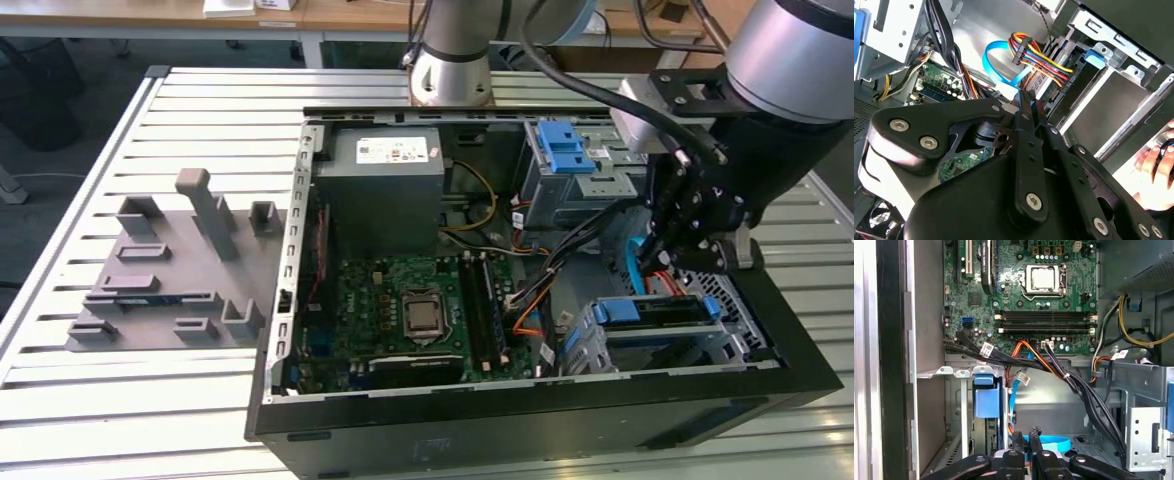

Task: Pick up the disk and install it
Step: 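Insert the second disk wire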

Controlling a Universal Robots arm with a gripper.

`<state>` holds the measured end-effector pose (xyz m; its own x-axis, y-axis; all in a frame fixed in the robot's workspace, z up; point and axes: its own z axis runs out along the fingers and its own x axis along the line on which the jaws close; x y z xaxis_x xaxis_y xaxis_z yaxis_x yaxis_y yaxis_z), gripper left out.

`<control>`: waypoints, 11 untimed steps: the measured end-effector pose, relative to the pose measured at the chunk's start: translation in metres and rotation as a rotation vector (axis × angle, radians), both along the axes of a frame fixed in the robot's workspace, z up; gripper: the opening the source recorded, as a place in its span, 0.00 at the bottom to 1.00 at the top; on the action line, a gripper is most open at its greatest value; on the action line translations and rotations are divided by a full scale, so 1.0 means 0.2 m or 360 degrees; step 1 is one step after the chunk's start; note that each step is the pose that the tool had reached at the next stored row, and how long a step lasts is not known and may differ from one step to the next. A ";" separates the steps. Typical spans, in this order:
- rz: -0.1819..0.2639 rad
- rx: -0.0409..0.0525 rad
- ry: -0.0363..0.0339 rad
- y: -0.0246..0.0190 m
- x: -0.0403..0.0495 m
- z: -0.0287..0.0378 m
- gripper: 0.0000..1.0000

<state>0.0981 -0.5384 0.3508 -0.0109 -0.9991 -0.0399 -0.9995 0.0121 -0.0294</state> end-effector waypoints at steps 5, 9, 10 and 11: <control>0.0002 0.0001 -0.0001 -0.042 -0.001 -0.012 0.16; 0.0005 0.0001 -0.0001 -0.067 -0.001 -0.017 0.16; 0.0006 0.0001 -0.0003 -0.069 0.000 -0.017 0.16; 0.0008 0.0001 -0.0009 -0.070 -0.001 -0.018 0.16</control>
